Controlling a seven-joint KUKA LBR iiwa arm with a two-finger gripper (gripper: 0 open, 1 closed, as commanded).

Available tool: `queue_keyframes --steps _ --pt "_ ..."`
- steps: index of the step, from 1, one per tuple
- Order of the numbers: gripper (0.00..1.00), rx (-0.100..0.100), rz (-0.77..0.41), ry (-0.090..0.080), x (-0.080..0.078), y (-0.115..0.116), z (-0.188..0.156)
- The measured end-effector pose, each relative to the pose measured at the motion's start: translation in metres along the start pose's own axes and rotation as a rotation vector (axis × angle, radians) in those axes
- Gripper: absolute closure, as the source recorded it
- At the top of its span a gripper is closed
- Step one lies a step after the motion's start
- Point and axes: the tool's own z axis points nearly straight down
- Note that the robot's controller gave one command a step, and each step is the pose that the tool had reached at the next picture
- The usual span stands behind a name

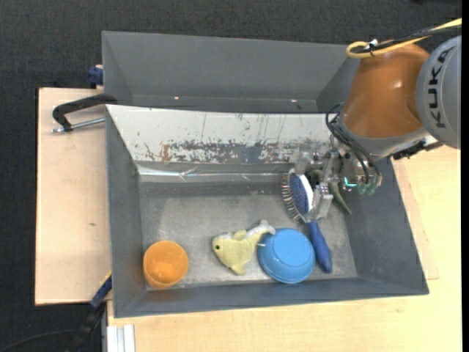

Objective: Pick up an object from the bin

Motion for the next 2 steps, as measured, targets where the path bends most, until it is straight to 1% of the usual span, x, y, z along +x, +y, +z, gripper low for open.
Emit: queue_keyframes --steps 1,2 --pt "0.00 -0.002 0.189 -0.011 0.015 -0.010 0.085" --pt "0.00 -0.005 0.108 -0.018 0.011 -0.050 0.095"
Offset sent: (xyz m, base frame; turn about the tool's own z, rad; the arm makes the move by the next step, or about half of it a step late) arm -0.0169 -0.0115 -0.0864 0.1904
